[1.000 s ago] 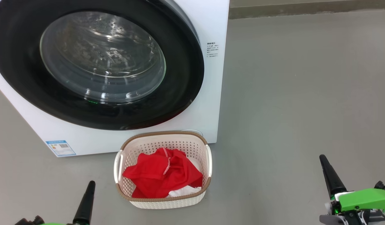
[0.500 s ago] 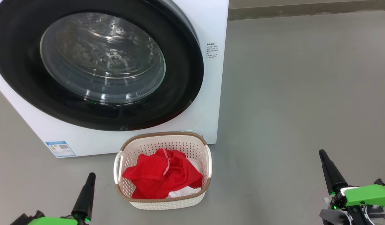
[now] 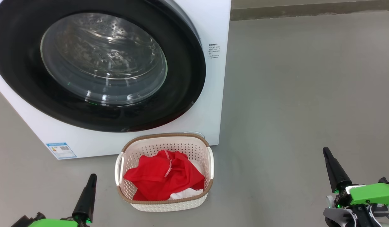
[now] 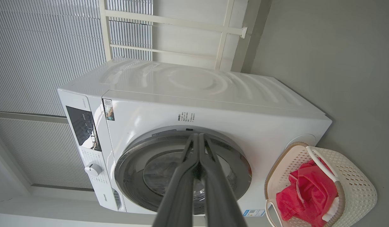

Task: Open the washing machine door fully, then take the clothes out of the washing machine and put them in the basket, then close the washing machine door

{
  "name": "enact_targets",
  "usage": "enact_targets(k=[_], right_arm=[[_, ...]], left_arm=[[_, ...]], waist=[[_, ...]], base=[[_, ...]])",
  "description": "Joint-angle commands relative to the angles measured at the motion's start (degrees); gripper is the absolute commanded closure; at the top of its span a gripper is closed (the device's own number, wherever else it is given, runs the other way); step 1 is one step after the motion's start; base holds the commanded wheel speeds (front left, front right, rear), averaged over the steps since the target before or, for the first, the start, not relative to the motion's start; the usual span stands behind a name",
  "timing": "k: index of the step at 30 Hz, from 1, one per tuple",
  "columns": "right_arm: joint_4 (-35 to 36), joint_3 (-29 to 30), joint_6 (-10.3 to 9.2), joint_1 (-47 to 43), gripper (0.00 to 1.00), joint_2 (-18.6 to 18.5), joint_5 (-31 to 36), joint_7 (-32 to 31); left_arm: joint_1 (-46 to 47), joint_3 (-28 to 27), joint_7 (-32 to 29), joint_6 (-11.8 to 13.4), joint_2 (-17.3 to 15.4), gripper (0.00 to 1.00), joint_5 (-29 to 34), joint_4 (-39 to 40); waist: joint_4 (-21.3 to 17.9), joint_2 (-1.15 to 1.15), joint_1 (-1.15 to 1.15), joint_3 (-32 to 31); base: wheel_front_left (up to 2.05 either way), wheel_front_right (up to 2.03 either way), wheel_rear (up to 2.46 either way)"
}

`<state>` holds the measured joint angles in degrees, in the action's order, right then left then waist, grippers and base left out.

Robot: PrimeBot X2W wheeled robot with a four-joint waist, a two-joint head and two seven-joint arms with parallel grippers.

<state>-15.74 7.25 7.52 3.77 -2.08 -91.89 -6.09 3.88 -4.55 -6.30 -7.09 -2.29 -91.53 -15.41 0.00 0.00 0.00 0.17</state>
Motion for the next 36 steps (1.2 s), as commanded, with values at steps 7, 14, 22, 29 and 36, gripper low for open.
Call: enact_targets(k=[7, 14, 22, 29, 36], right_arm=[[1.7, -0.8, -0.03, 2.4, 1.0, -0.9, -0.3, -0.3], [1.7, -0.8, -0.03, 2.4, 1.0, -0.9, -0.3, -0.3], [1.7, -0.8, -0.03, 2.4, 1.0, -0.9, -0.3, -0.4], [1.7, -0.8, -0.03, 2.4, 1.0, -0.9, -0.3, -0.4], [1.7, -0.8, -0.03, 2.4, 1.0, -0.9, -0.3, -0.4]], left_arm=[[2.3, -2.0, -0.2, -0.4, -0.6, 1.0, -0.6, 1.4], [2.3, -2.0, -0.2, -0.4, -0.6, 1.0, -0.6, 1.4], [2.3, -2.0, -0.2, -0.4, -0.6, 1.0, -0.6, 1.4], [2.3, -2.0, -0.2, -0.4, -0.6, 1.0, -0.6, 1.4], [2.3, -2.0, -0.2, -0.4, -0.6, 1.0, -0.6, 1.4]], waist=[[0.0, 0.0, 0.0, 0.0], [0.0, 0.0, 0.0, 0.0], [0.0, 0.0, 0.0, 0.0], [0.0, 0.0, 0.0, 0.0], [0.0, 0.0, 0.0, 0.0]], base=[[0.0, 0.0, 0.0], [0.0, 0.0, 0.0], [0.0, 0.0, 0.0], [0.0, 0.0, 0.0], [0.0, 0.0, 0.0]])
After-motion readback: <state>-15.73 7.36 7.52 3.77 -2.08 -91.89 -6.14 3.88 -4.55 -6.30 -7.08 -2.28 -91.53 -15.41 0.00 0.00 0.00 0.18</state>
